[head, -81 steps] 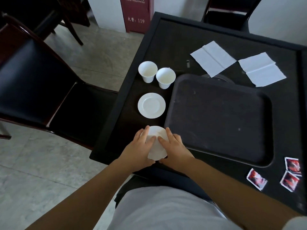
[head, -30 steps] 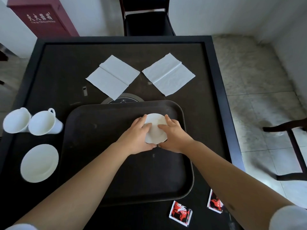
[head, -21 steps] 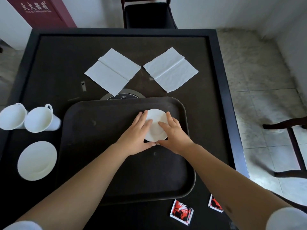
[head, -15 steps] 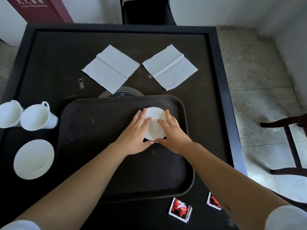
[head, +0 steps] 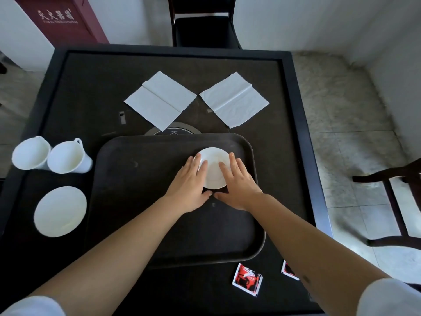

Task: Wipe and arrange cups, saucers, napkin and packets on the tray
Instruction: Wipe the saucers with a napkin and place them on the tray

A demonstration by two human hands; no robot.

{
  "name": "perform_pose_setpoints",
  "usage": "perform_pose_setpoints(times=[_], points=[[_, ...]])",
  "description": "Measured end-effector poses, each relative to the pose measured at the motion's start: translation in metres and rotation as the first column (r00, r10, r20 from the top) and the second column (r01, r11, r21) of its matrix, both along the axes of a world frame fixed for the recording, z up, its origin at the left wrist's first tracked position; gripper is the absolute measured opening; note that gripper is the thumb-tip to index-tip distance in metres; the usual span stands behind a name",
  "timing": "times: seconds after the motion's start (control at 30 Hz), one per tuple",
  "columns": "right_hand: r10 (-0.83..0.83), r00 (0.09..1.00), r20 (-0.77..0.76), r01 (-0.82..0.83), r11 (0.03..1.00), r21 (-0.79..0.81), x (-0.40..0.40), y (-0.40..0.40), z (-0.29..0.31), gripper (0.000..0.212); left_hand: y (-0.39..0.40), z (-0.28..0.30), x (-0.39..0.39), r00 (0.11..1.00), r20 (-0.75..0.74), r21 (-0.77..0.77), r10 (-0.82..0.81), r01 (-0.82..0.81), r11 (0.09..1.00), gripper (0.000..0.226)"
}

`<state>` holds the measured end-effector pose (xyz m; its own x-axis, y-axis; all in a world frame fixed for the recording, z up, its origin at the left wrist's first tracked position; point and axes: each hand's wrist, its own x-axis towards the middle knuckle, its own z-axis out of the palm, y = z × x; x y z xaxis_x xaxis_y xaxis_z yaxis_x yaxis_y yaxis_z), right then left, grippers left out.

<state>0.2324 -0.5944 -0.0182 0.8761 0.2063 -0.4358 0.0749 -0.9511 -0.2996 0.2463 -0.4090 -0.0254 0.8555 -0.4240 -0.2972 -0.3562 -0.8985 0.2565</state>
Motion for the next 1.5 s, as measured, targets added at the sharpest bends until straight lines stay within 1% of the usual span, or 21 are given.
perform_pose_setpoints(times=[0.1,0.2,0.3,0.4,0.5,0.67,0.83,0.9,1.07,1.17,1.33,1.5], points=[[0.013,1.000,-0.025,-0.015,0.998,-0.065,-0.016,0.003,0.011,0.100,0.012,0.009,-0.020,1.000,0.025,0.032,-0.009,0.008,0.999,0.080],[0.043,0.996,-0.076,-0.050,0.994,-0.100,-0.034,0.006,0.024,0.098,0.028,0.021,-0.042,1.000,-0.001,0.093,0.002,-0.002,0.996,0.082],[0.047,0.994,-0.098,-0.059,0.991,-0.119,-0.052,0.010,0.038,0.088,0.041,0.038,-0.062,0.999,-0.034,0.148,0.024,-0.019,0.989,0.088],[0.032,0.995,-0.090,-0.042,0.993,-0.113,-0.070,0.019,0.052,0.078,0.053,0.055,-0.082,0.998,-0.054,0.163,0.027,-0.018,0.987,0.084],[0.053,0.993,-0.101,-0.063,0.993,-0.104,-0.086,0.032,0.063,0.069,0.067,0.071,-0.102,0.997,-0.053,0.135,0.051,-0.044,0.990,0.077],[0.140,0.975,-0.174,-0.155,0.985,-0.078,-0.101,0.068,0.079,0.062,0.095,0.089,-0.133,0.993,-0.055,0.106,0.103,-0.097,0.990,0.067],[0.261,0.945,-0.196,-0.275,0.960,-0.047,-0.111,0.113,0.091,0.051,0.136,0.103,-0.161,0.980,-0.066,0.092,0.188,-0.181,0.979,0.056],[0.315,0.928,-0.198,-0.327,0.945,-0.031,-0.111,0.133,0.095,0.048,0.154,0.107,-0.171,0.969,-0.062,0.085,0.240,-0.235,0.968,0.054],[0.426,0.878,-0.219,-0.436,0.900,0.001,-0.112,0.182,0.103,0.052,0.200,0.112,-0.193,0.929,-0.069,0.090,0.364,-0.357,0.930,0.051],[0.461,0.864,-0.205,-0.473,0.881,-0.015,-0.112,0.212,0.104,0.049,0.227,0.111,-0.200,0.911,-0.082,0.069,0.405,-0.400,0.914,0.046],[0.471,0.857,-0.211,-0.487,0.873,-0.028,-0.108,0.262,0.101,0.040,0.272,0.107,-0.194,0.913,-0.094,0.088,0.397,-0.390,0.917,0.047],[0.449,0.866,-0.220,-0.464,0.886,-0.020,-0.096,0.308,0.094,0.037,0.310,0.100,-0.176,0.929,-0.093,0.056,0.357,-0.353,0.934,0.051]])
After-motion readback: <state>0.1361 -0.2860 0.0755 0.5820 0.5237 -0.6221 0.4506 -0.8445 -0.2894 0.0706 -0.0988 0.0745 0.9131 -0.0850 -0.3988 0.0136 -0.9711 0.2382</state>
